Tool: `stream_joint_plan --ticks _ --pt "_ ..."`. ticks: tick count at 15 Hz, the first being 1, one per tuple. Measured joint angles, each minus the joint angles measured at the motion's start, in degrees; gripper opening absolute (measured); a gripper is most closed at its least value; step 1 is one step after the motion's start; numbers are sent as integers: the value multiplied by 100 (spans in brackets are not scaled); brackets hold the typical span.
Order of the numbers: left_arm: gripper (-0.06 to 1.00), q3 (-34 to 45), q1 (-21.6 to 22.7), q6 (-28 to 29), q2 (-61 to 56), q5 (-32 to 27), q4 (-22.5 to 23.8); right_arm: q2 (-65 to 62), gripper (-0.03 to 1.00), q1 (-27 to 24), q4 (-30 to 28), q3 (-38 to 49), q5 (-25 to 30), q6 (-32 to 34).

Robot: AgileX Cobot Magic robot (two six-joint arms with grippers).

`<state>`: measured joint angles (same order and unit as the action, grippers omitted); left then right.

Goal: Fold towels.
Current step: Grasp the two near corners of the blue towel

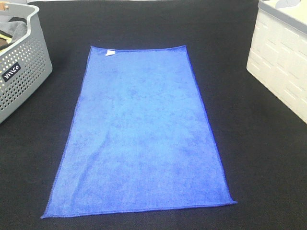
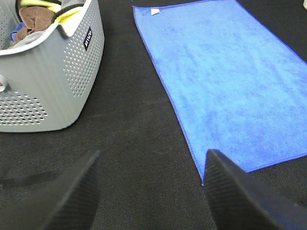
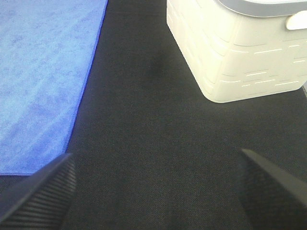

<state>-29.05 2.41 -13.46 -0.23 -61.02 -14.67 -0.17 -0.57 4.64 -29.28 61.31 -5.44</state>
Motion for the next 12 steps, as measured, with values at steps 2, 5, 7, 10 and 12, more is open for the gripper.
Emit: stream_joint_plan --ticks 2,5,7,10,12 --pt "60 0 0 0 0 0 0 0 85 0 0 0 0 0" --pt "60 0 0 0 0 0 0 0 85 0 0 0 0 0" --pt "60 0 0 0 0 0 0 0 85 0 0 0 0 0" --pt "60 0 0 0 0 0 0 0 85 0 0 0 0 0" --pt "60 0 0 0 0 0 0 0 85 0 0 0 0 0"
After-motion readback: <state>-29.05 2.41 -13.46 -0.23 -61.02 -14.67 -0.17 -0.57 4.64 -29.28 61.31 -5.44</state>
